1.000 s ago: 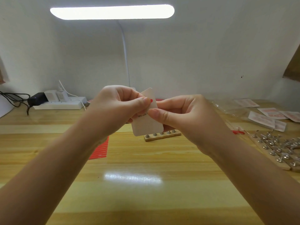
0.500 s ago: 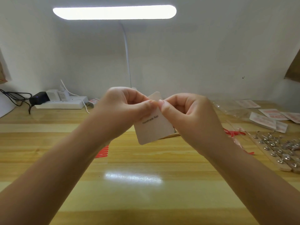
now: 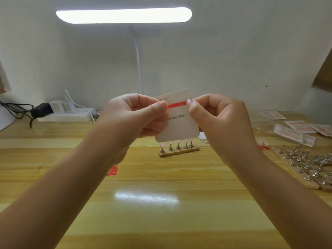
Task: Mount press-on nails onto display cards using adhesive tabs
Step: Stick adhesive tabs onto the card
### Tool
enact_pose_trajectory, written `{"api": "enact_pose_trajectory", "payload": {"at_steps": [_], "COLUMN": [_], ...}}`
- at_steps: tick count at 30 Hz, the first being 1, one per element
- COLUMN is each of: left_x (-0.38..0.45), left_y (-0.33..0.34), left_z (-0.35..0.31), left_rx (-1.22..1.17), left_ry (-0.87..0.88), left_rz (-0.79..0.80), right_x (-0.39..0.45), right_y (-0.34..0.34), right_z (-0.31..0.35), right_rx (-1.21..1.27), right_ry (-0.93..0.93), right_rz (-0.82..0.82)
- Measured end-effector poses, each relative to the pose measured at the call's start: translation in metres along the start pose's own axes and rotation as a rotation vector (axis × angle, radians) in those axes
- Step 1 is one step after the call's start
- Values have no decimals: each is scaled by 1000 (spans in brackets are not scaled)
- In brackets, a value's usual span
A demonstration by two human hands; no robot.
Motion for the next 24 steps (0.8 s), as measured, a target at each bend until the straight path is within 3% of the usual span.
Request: {"api": "enact_pose_trajectory", "payload": {"at_steps": [7,24], "left_x": [3,6], "left_y": [-6,-24], "left_z": [-2,-18], "left_rx": [20,348], "left_ry": [29,223], "left_rz": [-33,-151], "right_x": [2,2], "right_y": [-1,13], "right_z": [-6,-26], "right_rx": [57,217], "right_ry": [32,117], "right_rz": [-3,66]}}
Point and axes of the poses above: each hand's wrist, its own x-axis towards the middle knuckle, its own y-axis out of the palm, z = x × y, the point moved 10 cm from there along x, towards the middle knuckle, and after that the axes turned 1 degree about -x, right-handed, at the moved point
